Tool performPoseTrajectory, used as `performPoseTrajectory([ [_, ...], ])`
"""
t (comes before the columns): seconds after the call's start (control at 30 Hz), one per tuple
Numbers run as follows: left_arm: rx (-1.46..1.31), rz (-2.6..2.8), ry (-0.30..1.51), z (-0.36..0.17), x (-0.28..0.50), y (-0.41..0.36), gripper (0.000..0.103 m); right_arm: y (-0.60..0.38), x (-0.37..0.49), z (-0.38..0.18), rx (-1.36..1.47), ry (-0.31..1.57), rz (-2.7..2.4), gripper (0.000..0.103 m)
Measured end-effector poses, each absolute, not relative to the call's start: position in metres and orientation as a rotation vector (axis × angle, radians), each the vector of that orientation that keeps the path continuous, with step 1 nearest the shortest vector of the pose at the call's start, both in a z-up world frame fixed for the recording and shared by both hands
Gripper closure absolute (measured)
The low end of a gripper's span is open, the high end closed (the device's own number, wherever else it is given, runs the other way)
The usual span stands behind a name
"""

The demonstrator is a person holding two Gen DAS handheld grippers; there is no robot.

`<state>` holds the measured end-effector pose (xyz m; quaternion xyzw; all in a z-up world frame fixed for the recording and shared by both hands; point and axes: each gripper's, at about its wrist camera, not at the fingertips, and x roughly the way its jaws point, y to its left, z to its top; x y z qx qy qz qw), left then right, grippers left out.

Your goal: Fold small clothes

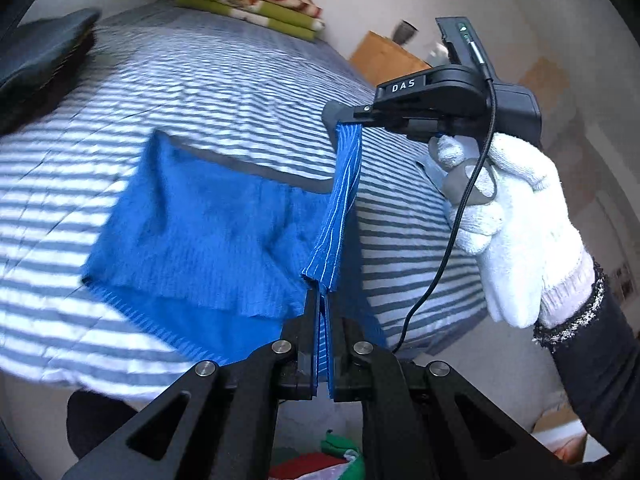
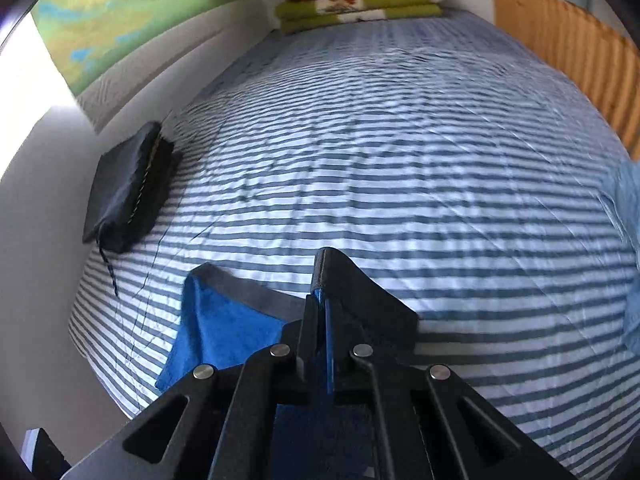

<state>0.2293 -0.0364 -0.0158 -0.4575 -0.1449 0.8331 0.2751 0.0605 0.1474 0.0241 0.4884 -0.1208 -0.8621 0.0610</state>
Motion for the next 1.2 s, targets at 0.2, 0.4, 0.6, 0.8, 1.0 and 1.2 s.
performPoseTrajectory([
  [0.2,-1.254,2.309,-0.502,-0.03,0.228,-0.085,0.101,0.08,0.037,0.019,1.506,-0.245,-2.579,0.1],
  [0.4,-1.303,2.357,-0.602,-0.05,0.224,-0.132,0.101,0.023,0.013,-0.007,1.567,-0.183,-2.533,0.101],
  [0.6,-1.376,2.373,-0.703,-0.08,0.218,-0.174,0.103,-0.021,-0.007,-0.029,1.606,-0.1,-2.534,0.101],
  [0.8,-1.385,2.371,-0.738,-0.093,0.216,-0.188,0.103,-0.035,-0.019,-0.048,1.657,-0.123,-2.477,0.101],
  [1.0,-1.295,2.456,-0.452,-0.07,0.195,-0.154,0.072,-0.033,-0.019,-0.048,1.676,-0.13,-2.457,0.101],
  [1.2,-1.351,2.448,-0.26,-0.083,0.173,-0.124,0.068,-0.028,-0.022,-0.044,1.671,-0.168,-2.432,0.1],
])
